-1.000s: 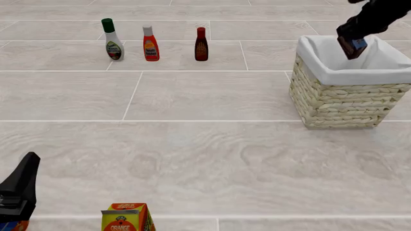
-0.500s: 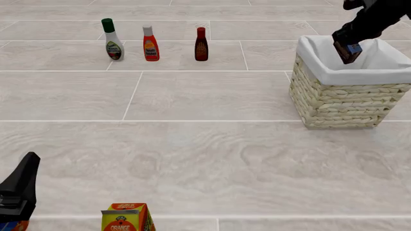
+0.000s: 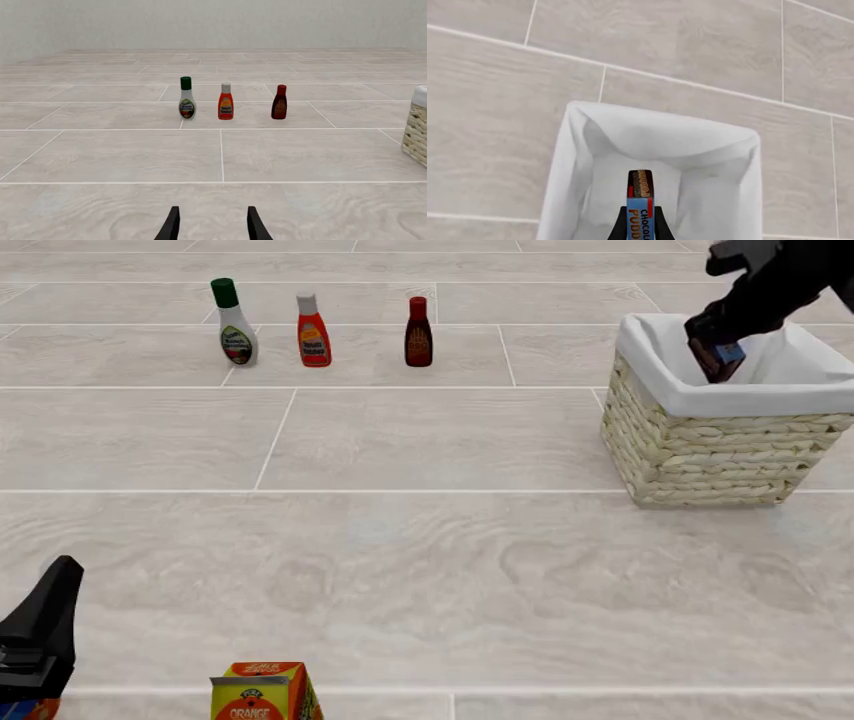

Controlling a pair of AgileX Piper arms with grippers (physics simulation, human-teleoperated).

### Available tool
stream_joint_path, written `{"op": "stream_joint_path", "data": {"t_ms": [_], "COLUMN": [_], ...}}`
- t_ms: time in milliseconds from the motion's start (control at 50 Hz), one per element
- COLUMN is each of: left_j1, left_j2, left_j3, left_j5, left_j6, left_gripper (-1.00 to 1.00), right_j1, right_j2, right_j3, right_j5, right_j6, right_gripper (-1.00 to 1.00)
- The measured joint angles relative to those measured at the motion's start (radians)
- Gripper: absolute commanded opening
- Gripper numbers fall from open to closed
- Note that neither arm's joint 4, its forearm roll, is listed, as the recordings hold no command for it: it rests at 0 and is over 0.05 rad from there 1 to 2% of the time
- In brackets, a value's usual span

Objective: Pick the chocolate pudding and place it in the basket.

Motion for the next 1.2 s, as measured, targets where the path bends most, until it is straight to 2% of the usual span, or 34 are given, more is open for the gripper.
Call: {"op": "stream_joint_path", "data": {"t_ms": [1200], "left_j1": [0.000], "left_j2": [0.000], "left_j3": [0.000], "left_j5": [0.000], "left_j6": [0.000], "left_gripper": [1.00], "right_j1": [-0.013], "right_j2": [0.072], "right_j3": [0.081], "right_j5": [-0.103], "right_j6": [0.020], "right_gripper": [-1.00]}}
